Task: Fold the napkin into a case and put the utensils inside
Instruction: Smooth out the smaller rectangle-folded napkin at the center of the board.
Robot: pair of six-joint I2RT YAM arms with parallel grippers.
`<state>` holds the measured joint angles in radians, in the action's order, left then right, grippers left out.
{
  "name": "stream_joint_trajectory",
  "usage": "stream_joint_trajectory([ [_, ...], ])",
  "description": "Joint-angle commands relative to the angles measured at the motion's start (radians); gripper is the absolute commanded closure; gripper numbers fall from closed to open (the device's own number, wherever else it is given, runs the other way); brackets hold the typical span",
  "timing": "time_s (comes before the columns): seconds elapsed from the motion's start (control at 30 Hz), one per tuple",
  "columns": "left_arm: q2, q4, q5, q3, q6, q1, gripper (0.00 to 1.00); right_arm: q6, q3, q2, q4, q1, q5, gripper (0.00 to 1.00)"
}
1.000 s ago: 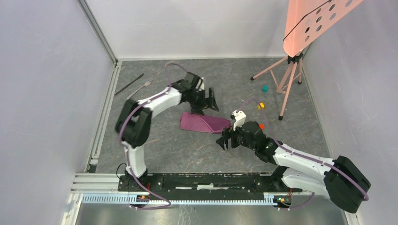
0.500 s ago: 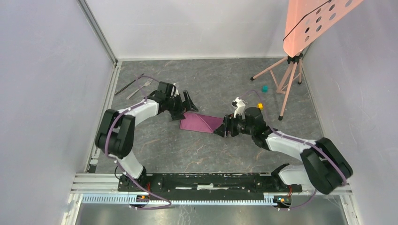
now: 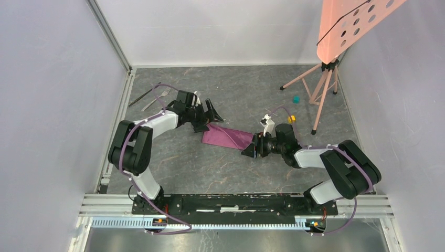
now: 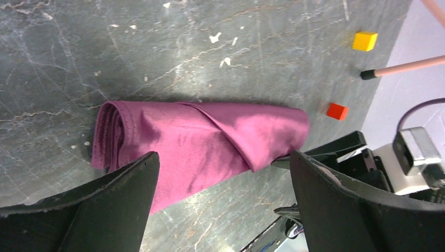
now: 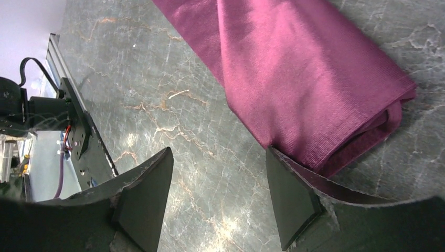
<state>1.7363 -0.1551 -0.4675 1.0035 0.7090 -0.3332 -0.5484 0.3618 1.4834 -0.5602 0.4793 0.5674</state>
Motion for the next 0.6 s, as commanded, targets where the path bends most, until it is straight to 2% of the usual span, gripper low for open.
stream_joint_trajectory([
  [0.0,-0.07,-0.006,-0.033,0.042,0.011,0.001,0.0,0.032,0.023,-0.068,0.016,-0.004,0.043,0.29],
  [0.17,0.018,0.004,-0.041,0.076,0.02,0.002,0.0,0.051,0.092,-0.117,0.086,-0.004,0.033,0.28],
  [0.37,0.13,-0.024,0.029,0.093,-0.021,0.014,0.0,0.103,0.101,-0.185,0.179,-0.004,-0.009,0.28],
  [0.5,0.059,-0.056,0.075,0.105,-0.072,0.017,0.0,0.154,0.09,-0.253,0.238,-0.004,-0.038,0.27],
  [0.57,-0.008,-0.139,0.142,0.159,-0.149,0.018,0.0,0.169,0.076,-0.282,0.241,-0.002,-0.036,0.27],
])
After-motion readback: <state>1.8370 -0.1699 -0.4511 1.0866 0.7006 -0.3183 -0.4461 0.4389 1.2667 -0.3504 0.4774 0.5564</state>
